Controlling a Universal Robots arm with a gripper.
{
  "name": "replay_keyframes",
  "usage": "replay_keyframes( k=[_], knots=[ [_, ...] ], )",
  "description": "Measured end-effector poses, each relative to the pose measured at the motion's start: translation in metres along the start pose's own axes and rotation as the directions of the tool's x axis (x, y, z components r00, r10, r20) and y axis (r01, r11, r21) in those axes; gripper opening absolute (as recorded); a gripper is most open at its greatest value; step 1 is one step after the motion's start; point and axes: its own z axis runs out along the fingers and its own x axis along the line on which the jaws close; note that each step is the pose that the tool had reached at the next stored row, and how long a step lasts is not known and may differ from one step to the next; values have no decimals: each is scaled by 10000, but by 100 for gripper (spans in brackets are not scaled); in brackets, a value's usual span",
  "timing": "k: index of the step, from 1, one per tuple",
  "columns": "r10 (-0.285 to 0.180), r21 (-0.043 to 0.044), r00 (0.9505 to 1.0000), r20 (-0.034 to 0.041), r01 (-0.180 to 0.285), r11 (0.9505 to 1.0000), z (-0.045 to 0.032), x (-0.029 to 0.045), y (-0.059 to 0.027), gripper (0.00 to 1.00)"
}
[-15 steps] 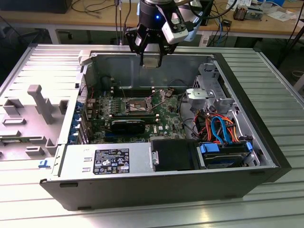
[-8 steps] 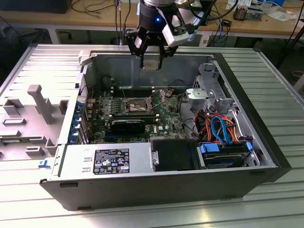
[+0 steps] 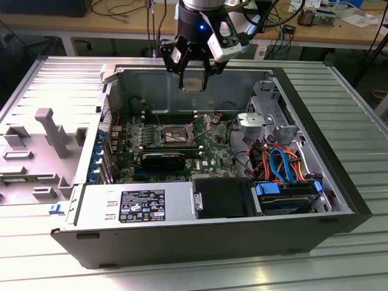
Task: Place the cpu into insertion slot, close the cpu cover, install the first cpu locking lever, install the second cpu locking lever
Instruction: 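Place the cpu into insertion slot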
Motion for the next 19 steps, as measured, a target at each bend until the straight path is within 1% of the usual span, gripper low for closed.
replay_keyframes(
  k=[19],
  knots=[
    [0, 0, 10000, 0, 0, 10000, 0, -1, -42, 55]
  ],
)
